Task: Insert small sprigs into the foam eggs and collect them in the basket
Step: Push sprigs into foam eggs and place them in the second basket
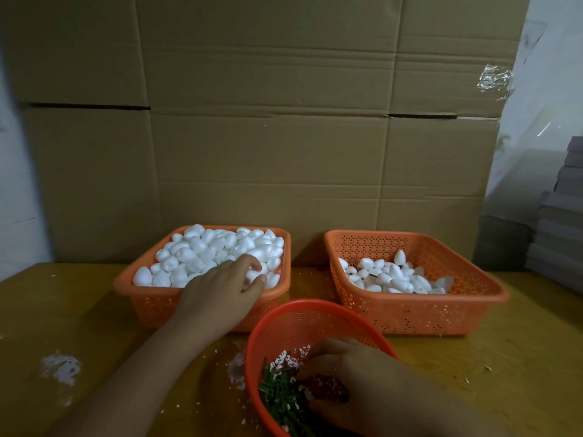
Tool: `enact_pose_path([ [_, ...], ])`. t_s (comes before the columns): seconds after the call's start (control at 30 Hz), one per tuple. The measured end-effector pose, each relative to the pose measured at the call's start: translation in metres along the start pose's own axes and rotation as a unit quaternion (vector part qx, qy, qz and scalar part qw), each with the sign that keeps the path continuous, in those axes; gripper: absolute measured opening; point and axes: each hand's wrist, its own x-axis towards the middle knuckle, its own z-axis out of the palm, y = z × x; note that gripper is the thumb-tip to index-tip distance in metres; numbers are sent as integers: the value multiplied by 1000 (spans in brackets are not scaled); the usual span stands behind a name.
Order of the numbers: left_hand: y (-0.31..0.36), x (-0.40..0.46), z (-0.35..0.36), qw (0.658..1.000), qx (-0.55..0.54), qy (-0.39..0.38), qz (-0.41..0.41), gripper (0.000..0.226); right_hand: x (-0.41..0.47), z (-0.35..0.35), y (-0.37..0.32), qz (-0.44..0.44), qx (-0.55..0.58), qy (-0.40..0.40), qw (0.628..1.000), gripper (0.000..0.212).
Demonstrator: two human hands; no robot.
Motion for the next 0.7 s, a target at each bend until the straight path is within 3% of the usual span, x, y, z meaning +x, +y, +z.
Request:
enact_pose_path([
  [0.13,13,-3,-8,986,-137,93,-2,23,0,0,1,-2,0,2,1000,44],
  [0.23,42,-15,-22,961,-223,137,88,16,1,2,1,-6,-9,8,1000,46],
  [0.33,74,-32,-18,909,-388,7,154,23,2,4,2,-10,-14,11,1000,45],
  [0.4,84,-41,-2,884,-436,-73,152,20,2,6,1,-11,-16,8,1000,44],
  [0.5,80,-45,22,886,-431,-154,78,26,3,6,-2,4,29,-12,999,34],
  [0.6,72,-40,25,872,-451,-188,-23,22,6,5,-4,11,13,-27,999,39],
  [0.7,71,-38,25,858,-469,-204,-44,16,8,4,-1,20,38,-43,998,40],
])
